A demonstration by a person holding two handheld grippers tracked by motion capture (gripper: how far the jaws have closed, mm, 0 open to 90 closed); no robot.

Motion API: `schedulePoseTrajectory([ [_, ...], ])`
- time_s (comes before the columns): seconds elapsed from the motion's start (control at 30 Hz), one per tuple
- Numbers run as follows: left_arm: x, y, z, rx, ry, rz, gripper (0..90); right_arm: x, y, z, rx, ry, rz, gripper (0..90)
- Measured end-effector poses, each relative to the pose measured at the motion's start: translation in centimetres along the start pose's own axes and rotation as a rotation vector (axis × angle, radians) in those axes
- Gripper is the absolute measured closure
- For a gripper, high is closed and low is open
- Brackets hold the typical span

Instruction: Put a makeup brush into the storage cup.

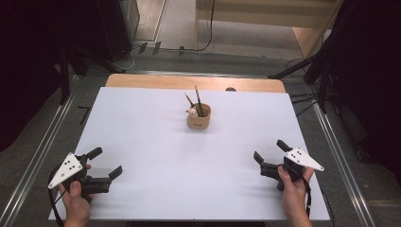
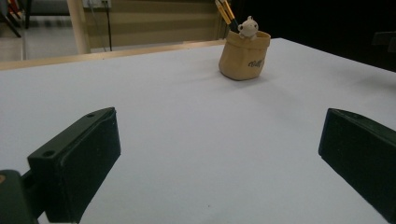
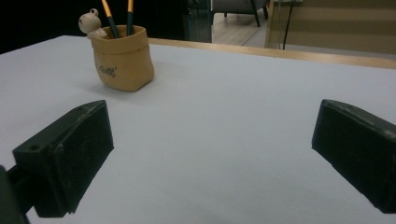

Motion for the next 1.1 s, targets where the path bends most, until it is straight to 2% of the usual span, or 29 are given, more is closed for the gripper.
schedulePoseTrajectory([
  [0.27,0.1,-0.1,0.1,-0.002,0.002,-0.002,0.0,-0.7,-1.6,-0.7,-0.006,0.009,0.0,0.0],
  [0.73,0.2,-0.2,-0.1,-0.009,0.0,-0.01,0.0,-1.6,-4.2,-2.0,-0.044,0.02,0.005,0.0],
  [0.9,0.3,-0.3,-0.1,-0.012,-0.002,-0.014,0.0,-2.2,-5.2,-2.3,-0.055,0.024,0.022,0.0],
  [1.0,0.4,-0.3,-0.1,-0.016,0.002,-0.018,0.0,-2.4,-6.2,-2.4,-0.053,0.049,0.008,0.0],
  [1.1,0.4,-0.2,-0.2,-0.021,0.0,-0.017,0.0,-2.6,-6.9,-2.7,-0.074,0.039,0.017,0.0],
])
Point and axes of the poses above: each handheld gripper's, and its own axes: y roughly forward along the jaws, x roughly out of its top, z roughly to its left, the point moved 4 cm from there along y, roughly forward along the jaws, and after that the axes turned 7 degrees about x, right-handed, at the moved point
